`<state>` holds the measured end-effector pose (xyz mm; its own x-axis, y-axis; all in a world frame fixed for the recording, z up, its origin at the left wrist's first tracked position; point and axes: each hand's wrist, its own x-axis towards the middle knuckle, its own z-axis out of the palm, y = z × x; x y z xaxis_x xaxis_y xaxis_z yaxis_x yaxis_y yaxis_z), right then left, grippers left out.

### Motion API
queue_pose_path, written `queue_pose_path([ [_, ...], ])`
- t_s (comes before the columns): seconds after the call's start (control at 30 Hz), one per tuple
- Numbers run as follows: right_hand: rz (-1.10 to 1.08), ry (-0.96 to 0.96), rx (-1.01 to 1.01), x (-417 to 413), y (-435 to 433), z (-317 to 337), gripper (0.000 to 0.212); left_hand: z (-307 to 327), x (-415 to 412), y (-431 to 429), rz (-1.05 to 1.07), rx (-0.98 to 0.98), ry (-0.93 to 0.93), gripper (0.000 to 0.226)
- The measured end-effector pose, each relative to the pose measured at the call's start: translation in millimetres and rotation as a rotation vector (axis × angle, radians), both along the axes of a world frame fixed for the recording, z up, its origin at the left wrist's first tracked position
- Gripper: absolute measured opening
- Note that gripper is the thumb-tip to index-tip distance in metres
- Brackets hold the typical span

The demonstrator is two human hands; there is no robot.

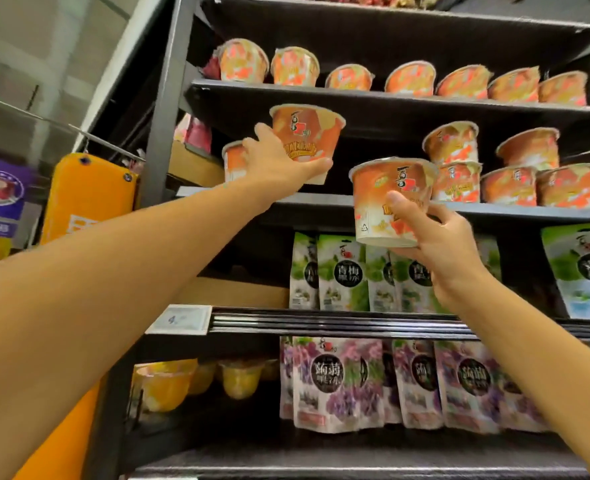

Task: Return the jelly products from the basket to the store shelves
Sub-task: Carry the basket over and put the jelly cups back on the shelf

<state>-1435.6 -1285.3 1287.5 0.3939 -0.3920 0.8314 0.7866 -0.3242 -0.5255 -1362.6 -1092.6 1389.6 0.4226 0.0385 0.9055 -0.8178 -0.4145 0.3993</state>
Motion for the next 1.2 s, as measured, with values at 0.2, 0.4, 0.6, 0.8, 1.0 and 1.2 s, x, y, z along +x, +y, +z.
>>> queue_pose_path([
  [0.2,-0.084,-0.052,0.001,20.1,-15.2,34.4,0.097,22.0,33.3,-20.1,0.191,0.045,0.077,0.104],
  [0.4,-0.096,-0.093,0.067,26.9,-26.5,70.9,0.083,23.7,47.2,-31.2,0.332,0.117,0.104,0.093],
  [0.6,-0.17,-0.077,0.048,36.5,-27.4,96.9,0.072,28.0,45.9,-42.3,0.413,0.085,0.108,0.109],
  [0.8,-0.306,-0.042,-0.035,48.4,-25.2,113.5,0.075,27.4,49.8,-45.3,0.58,0.216,0.095,0.097],
  [1.0,-0.405,0.055,-0.062,60.4,-24.0,131.6,0.084,6.1,63.5,6.1,0.746,0.122,-0.216,0.06],
  [1.2,-0.475,0.148,-0.083,85.1,-21.7,132.0,0.085,-30.6,91.8,42.9,0.695,0.233,-0.441,0.025],
])
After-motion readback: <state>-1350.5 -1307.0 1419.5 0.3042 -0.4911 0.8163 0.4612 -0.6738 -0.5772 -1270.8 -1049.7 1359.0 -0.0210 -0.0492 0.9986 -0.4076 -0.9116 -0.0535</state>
